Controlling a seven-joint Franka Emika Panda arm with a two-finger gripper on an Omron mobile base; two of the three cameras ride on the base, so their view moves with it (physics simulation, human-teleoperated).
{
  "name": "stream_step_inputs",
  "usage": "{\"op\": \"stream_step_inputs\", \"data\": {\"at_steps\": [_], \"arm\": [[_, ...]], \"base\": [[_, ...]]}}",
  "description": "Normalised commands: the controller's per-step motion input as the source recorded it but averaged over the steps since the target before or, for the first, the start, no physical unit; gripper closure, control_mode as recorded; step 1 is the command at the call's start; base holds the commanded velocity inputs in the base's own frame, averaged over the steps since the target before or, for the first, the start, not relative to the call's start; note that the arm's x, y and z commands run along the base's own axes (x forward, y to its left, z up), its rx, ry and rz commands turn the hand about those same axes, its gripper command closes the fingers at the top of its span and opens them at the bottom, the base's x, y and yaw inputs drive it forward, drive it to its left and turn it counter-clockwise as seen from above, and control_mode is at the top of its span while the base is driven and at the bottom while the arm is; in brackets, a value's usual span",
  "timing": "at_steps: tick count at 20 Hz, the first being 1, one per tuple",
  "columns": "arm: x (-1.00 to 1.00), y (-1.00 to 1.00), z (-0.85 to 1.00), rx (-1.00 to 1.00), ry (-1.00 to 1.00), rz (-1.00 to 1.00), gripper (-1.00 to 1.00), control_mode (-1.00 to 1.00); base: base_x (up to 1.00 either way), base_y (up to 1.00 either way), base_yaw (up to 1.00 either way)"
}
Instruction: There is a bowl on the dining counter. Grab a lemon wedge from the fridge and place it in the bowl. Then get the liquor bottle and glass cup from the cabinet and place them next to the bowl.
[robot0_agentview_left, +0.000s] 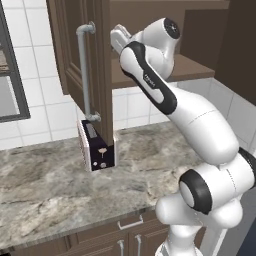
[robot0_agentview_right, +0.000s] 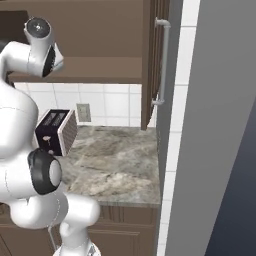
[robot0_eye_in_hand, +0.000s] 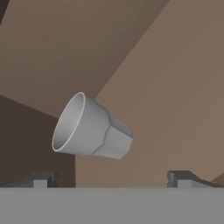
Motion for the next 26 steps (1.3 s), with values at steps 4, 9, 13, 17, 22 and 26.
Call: {"op": "stream_step_inputs", "data": {"at_steps": [4,9,13,17,22,26], "arm": [[0.16,0.20,0.00,0.00,0.10,0.00,-1.00,-1.00],[0.16,0.01,0.00,0.02,0.10,0.03,-1.00,-1.00],[0.19,0.00,0.00,0.04,0.02,0.03,-1.00,-1.00],[0.12,0.01,0.00,0.03,0.00,0.00,-1.00,-1.00],[0.25,0.07,0.00,0.03,0.00,0.00,-1.00,-1.00],[0.34,0.06,0.00,0.04,0.00,0.00,-1.00,-1.00]], "base": [[0.00,0.00,0.00],[0.00,0.00,0.00],[0.00,0.00,0.00],[0.00,0.00,0.00],[0.00,0.00,0.00],[0.00,0.00,0.00]]}}
